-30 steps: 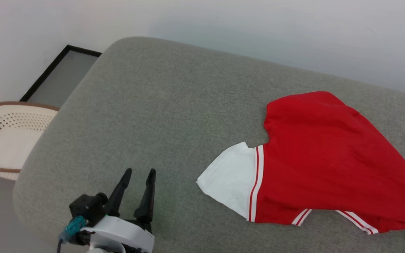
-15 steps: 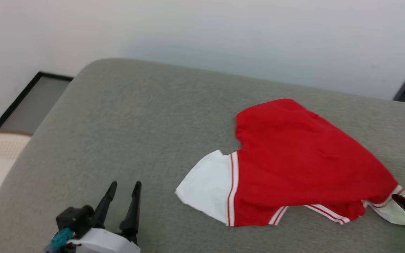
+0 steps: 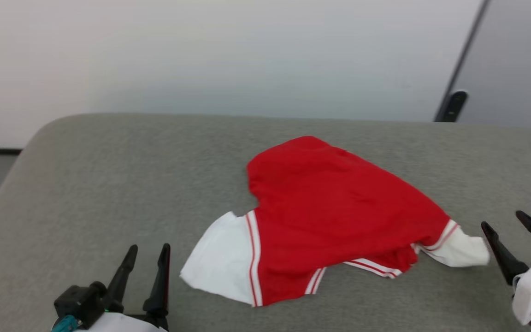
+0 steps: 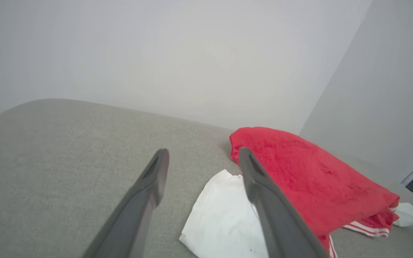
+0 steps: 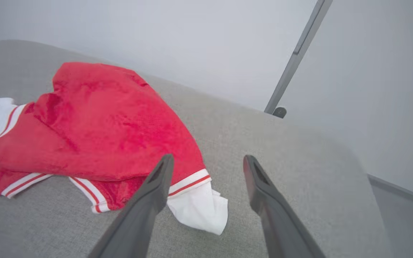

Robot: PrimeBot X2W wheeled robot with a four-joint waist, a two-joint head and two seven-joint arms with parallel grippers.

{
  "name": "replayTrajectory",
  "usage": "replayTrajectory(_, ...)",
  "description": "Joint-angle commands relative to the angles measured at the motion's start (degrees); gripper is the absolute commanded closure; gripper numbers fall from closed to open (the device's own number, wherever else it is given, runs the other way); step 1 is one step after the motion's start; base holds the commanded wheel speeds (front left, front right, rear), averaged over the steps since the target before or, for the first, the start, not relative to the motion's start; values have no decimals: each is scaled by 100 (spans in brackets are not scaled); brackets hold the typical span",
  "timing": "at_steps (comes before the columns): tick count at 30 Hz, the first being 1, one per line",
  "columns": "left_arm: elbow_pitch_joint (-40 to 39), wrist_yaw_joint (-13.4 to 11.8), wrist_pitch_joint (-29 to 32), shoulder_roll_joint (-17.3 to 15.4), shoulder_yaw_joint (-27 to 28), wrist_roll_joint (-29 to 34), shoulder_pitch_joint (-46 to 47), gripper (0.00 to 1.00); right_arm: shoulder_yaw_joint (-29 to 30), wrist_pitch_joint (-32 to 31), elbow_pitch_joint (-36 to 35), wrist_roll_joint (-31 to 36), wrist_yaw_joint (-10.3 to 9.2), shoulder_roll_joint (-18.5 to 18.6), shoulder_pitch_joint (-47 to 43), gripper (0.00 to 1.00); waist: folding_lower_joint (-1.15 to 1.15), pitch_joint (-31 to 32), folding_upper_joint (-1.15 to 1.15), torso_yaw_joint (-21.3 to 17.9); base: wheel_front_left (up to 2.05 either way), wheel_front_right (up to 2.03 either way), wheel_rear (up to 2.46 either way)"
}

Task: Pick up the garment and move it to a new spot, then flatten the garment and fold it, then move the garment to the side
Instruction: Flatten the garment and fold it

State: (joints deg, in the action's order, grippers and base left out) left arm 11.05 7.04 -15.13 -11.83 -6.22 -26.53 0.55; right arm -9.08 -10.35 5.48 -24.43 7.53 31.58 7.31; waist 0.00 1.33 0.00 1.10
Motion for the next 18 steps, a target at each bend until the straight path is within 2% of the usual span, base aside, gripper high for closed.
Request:
replayTrajectory(1,-35,-11,-1,20,21,66,-57,0,-3,215,-14,69,-8,-59,-103,0,0,18,0,-299,0,0,0)
replayTrajectory(10,-369,34,-2,158,221,235,-276,0,-72,2085,158,759,-7,-733,-515,0,0,-45,0,-841,0,0,0)
replayTrajectory(13,-404,47,-2,232,257,276,-335,0,59,2396,214,1078,-8,-974,-606,0,0,-61,0,-941,0,0,0)
replayTrajectory(18,-409,45,-2,296,322,345,-409,0,330,2543,98,1477,-7,-1411,-835,0,0,-97,0,-1046,0,0,0)
